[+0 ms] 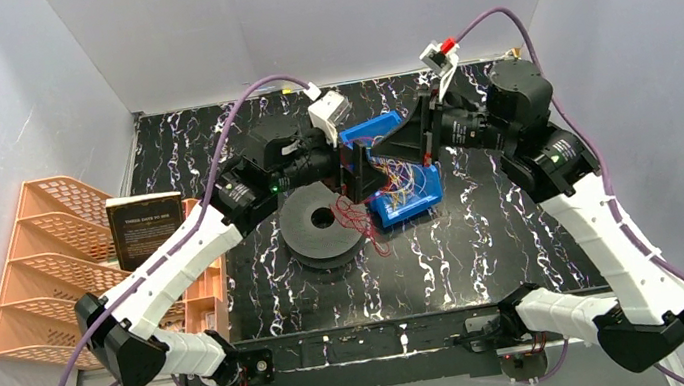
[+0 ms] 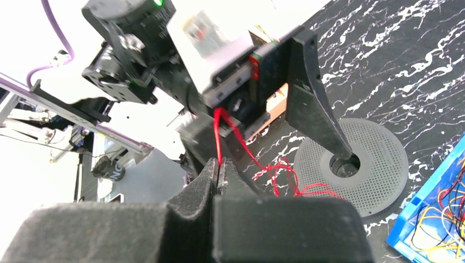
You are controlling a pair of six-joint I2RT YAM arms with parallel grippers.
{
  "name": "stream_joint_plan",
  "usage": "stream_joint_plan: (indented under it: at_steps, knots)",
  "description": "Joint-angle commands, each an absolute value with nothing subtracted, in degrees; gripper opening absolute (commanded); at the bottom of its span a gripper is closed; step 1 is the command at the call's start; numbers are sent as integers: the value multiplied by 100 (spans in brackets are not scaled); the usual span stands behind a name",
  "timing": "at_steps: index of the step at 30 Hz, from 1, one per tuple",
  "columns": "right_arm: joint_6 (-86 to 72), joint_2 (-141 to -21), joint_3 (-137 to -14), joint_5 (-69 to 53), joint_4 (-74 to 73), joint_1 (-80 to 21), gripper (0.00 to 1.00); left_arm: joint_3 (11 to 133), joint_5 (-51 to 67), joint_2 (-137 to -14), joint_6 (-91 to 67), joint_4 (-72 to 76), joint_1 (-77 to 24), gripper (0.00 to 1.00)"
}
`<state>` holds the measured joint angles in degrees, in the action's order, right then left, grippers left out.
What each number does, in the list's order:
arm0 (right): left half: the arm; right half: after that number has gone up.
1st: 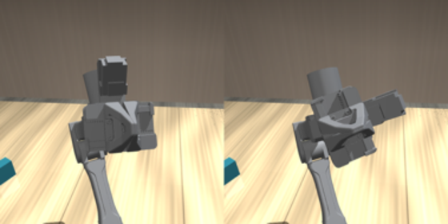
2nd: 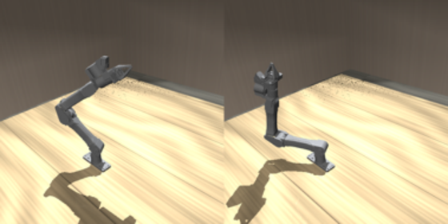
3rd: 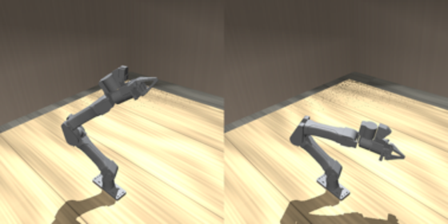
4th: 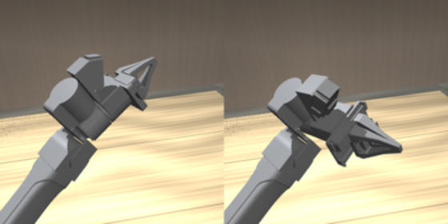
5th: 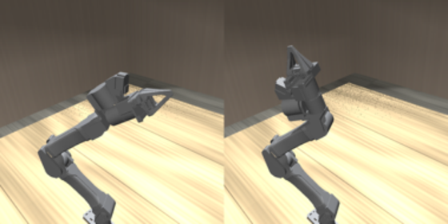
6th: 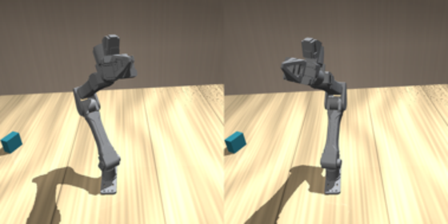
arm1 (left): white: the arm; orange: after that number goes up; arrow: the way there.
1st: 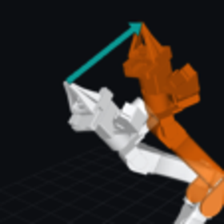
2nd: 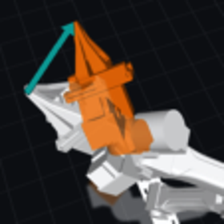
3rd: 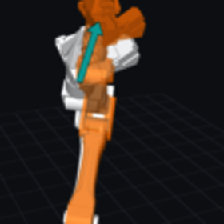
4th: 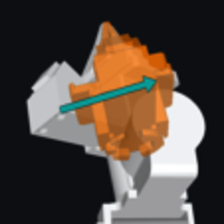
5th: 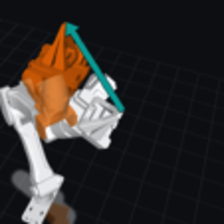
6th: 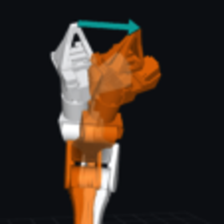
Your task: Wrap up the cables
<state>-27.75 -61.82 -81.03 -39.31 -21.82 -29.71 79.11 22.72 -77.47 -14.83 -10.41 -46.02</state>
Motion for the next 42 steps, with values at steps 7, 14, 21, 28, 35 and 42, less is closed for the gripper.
stream_joint_plan:
  at_steps: [7,14,21,28,35,42]
  knots:
    - [-3529,-5912,-9068,-3738,-1195,-2997,0,7498,1166,-7768,-1266,-760,-4719,97]
    - [-4061,-5792,-9573,-3294,-770,-2996,0,7500,630,-7813,-1199,-958,-4714,96]
    - [-3891,-5791,-10372,-2606,-1026,-2997,0,7448,-63,-7901,-1103,-1347,-4719,97]
    - [-3552,-5852,-11007,-1989,-1492,-2993,0,7313,-1095,-7866,-1013,-1726,-4714,98]
    - [-3377,-5748,-11093,-1433,-1543,-2997,0,7213,-1961,-7602,-998,-2079,-4719,98]
    - [-2946,-5703,-11526,-643,-1768,-2996,0,7038,-2739,-7402,-1010,-2399,-4717,98]
